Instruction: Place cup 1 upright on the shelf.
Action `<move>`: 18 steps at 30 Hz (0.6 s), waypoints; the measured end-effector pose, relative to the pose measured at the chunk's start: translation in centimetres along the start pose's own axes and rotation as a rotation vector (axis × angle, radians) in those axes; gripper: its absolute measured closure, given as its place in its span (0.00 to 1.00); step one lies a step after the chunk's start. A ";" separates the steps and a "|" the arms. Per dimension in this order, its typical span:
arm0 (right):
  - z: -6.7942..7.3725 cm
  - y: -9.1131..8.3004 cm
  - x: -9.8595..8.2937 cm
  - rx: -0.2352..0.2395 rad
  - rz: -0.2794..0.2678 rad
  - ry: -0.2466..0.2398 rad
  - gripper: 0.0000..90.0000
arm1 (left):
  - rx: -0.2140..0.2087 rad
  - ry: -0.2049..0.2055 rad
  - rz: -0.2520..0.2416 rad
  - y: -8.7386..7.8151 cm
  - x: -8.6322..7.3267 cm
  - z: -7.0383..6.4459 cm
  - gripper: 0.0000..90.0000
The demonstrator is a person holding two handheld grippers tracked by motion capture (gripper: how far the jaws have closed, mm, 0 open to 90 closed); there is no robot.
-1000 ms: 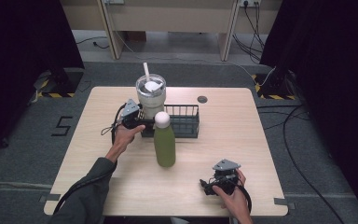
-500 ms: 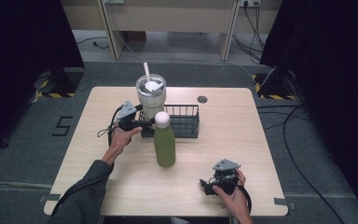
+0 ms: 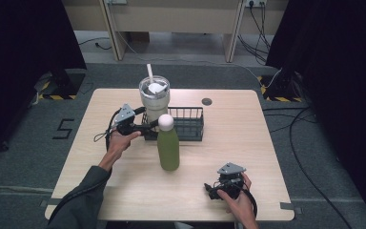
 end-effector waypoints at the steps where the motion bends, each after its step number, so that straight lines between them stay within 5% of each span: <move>1: 0.0 0.0 0.0 0.000 0.000 0.000 0.01 | -0.002 0.000 0.001 -0.1 0.1 0.0 0.16; 18: 0.0 0.0 0.0 0.000 -0.004 -0.002 0.01 | 0.005 -0.026 0.021 -2.5 -0.5 -0.1 0.16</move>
Point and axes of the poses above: each handheld gripper's, and its own axes: y roughly forward along the jaws, x roughly out of its top, z roughly to its left, the point moved 1 cm from there along y, roughly forward along the jaws, and after that the axes turned 11 degrees about y, right-handed, at the moved point
